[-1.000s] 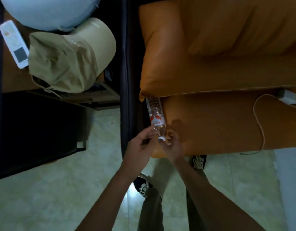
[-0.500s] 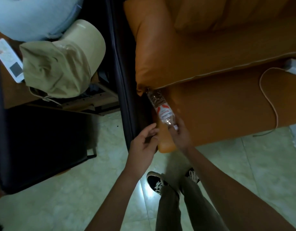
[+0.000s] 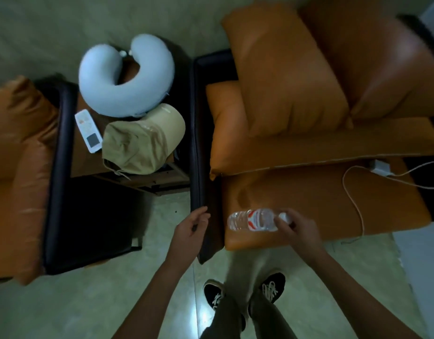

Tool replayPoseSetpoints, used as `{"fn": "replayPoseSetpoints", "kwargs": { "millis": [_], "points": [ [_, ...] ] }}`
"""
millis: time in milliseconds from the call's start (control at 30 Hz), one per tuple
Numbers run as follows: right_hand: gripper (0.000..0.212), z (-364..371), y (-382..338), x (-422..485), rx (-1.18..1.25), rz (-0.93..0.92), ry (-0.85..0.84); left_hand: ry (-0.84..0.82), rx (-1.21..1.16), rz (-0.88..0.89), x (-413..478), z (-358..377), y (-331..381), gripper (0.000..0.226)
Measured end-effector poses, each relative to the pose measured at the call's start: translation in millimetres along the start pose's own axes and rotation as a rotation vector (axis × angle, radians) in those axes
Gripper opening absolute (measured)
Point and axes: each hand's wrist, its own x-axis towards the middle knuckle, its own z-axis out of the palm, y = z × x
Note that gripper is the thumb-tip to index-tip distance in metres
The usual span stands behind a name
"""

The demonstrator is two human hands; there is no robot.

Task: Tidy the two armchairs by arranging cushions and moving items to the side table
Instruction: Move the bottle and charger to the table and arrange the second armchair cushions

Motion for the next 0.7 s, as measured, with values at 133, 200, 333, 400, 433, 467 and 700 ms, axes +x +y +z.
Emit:
{"fn": "replayPoseSetpoints", "kwargs": {
  "millis": [133,200,333,400,433,467,700],
  "points": [
    [0.01,-41,-57,-8,-0.004,-0.125,-0.039,0.115,0.112,0.035,-11,-26,18,0.025],
    [0.011,-57,-89,-1,-0.016,-0.166,-0.055,0.174,0.161,0.104,-13,-39,30,0.021],
    [0.014,-72,-162,29,-0.029,-0.284,-0.072,0.203,0.126,0.128,9,-71,58,0.028],
    [0.015,-70,-194,44,-0.051,-0.321,-0.08,0.21,0.079,0.153,26,-88,70,0.029],
    [0.014,-68,-207,52,-0.059,-0.33,-0.075,0.212,0.066,0.172,35,-96,76,0.029],
    [0.013,-66,-220,60,-0.068,-0.339,-0.064,0.208,0.054,0.186,44,-103,83,0.03],
    [0.006,-64,-314,121,-0.093,-0.386,0.028,0.178,-0.016,0.232,105,-162,112,0.038]
  ]
}}
